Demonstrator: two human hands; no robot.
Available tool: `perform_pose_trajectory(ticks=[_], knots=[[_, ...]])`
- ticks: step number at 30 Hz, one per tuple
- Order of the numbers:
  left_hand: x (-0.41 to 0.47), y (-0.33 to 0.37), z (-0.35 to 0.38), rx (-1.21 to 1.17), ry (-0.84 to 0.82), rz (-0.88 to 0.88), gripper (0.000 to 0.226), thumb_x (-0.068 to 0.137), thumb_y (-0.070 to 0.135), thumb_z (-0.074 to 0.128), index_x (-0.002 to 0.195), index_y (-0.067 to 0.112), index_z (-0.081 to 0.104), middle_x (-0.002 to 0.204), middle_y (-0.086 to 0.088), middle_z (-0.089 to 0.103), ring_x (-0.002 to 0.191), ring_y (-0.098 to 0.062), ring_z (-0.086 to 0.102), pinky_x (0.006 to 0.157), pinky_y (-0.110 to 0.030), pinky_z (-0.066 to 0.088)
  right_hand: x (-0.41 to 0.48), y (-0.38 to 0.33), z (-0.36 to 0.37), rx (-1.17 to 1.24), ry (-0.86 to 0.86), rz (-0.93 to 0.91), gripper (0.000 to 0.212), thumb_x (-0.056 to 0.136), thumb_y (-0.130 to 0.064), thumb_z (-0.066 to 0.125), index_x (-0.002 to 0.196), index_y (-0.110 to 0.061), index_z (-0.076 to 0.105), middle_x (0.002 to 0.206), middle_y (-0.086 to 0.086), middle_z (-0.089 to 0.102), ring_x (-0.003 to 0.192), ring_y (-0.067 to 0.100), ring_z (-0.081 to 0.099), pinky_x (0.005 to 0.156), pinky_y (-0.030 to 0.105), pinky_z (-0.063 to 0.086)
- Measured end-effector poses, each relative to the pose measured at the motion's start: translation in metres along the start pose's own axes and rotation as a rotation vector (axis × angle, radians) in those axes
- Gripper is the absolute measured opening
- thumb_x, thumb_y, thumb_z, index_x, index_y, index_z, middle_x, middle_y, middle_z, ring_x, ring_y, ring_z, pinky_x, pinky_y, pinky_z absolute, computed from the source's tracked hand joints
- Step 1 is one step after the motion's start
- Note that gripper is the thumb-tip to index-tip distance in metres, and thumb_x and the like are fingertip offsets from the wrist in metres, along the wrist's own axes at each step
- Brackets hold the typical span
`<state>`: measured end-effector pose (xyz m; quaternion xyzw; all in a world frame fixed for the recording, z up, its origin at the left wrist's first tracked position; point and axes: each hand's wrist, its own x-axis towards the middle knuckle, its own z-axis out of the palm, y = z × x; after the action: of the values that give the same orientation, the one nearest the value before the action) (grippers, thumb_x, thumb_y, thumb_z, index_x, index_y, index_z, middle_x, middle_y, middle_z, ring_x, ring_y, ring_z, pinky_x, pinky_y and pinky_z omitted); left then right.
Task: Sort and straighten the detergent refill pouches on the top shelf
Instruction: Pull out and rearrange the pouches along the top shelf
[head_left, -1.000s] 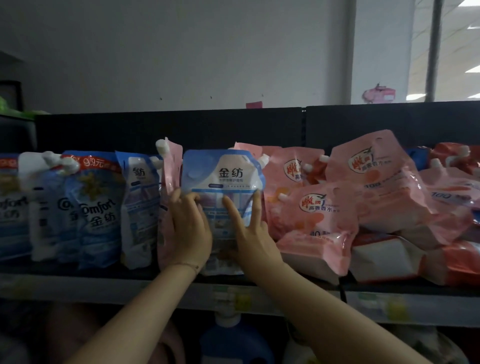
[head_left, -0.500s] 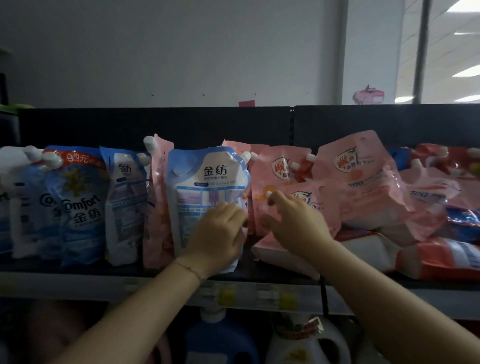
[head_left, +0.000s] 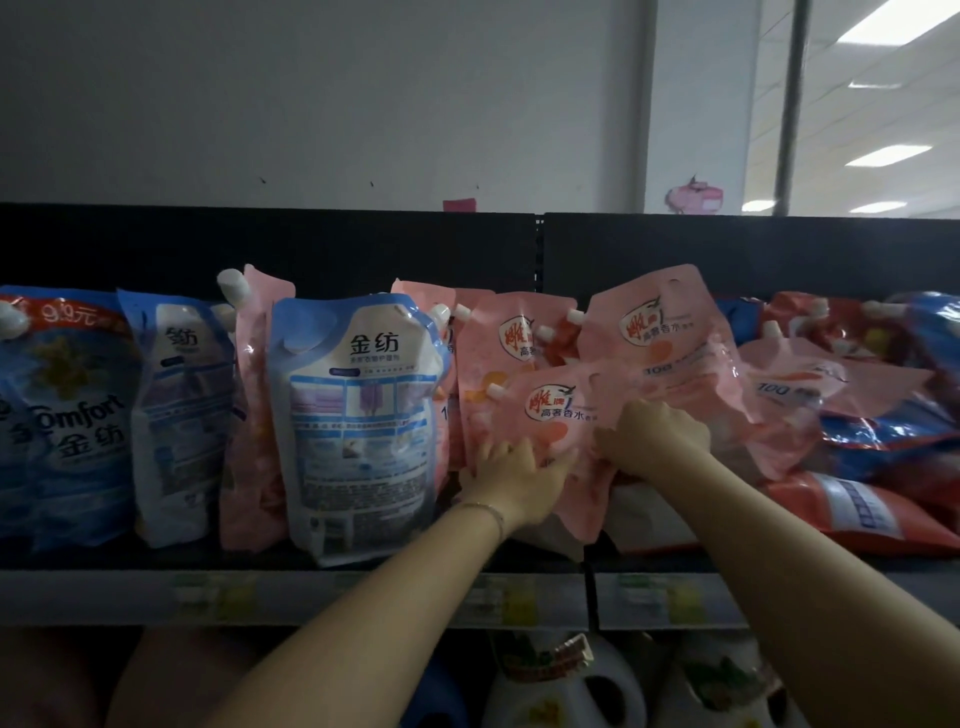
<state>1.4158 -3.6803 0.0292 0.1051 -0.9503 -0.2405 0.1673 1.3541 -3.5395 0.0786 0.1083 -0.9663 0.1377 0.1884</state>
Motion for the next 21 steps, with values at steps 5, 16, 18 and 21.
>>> perform_pose_trajectory(ticks=[5, 16, 18, 21], knots=[[-0.009, -0.01, 0.004, 0.145, -0.162, 0.004, 0.08, 0.093, 0.053, 0.038, 0.153, 0.022, -0.005, 0.161, -0.005, -0.01, 0.147, -0.028, -0.015, 0.117, -0.049, -0.004, 0.007, -0.001, 0.001, 0.065, -0.038, 0.019, 0.029, 0.089, -0.036, 0.051, 0.108, -0.014, 0.056, 0.096, 0.006, 0.057, 0.085, 0.026, 0.053, 0.072, 0.032, 0.039], [-0.019, -0.024, 0.007, 0.103, -0.099, 0.083, 0.123, 0.081, 0.064, 0.06, 0.145, 0.011, -0.031, 0.156, -0.007, -0.028, 0.145, -0.027, -0.019, 0.12, -0.042, -0.004, -0.007, -0.015, 0.006, 0.423, 0.414, -0.237, 0.039, 0.095, -0.018, 0.041, 0.057, -0.012, 0.042, 0.056, 0.001, 0.047, 0.054, 0.024, 0.048, 0.052, 0.028, 0.031], [-0.012, -0.033, 0.009, -0.027, 0.05, 0.127, 0.128, 0.072, 0.061, 0.07, 0.15, 0.013, -0.02, 0.16, -0.004, -0.011, 0.147, -0.025, -0.005, 0.12, -0.043, 0.007, -0.014, -0.028, -0.001, 0.419, 0.505, -0.354, 0.038, 0.097, -0.018, 0.04, 0.059, -0.014, 0.037, 0.054, -0.005, 0.04, 0.047, 0.016, 0.039, 0.048, 0.027, 0.024], [-0.014, -0.042, 0.008, -0.25, 0.213, 0.17, 0.127, 0.063, 0.041, 0.083, 0.152, 0.018, -0.005, 0.154, -0.002, 0.016, 0.144, -0.02, 0.017, 0.119, -0.035, 0.016, -0.026, -0.055, 0.001, 0.382, 0.516, -0.519, 0.032, 0.101, -0.024, 0.037, 0.07, -0.015, 0.04, 0.06, -0.01, 0.038, 0.047, 0.009, 0.04, 0.045, 0.023, 0.025]])
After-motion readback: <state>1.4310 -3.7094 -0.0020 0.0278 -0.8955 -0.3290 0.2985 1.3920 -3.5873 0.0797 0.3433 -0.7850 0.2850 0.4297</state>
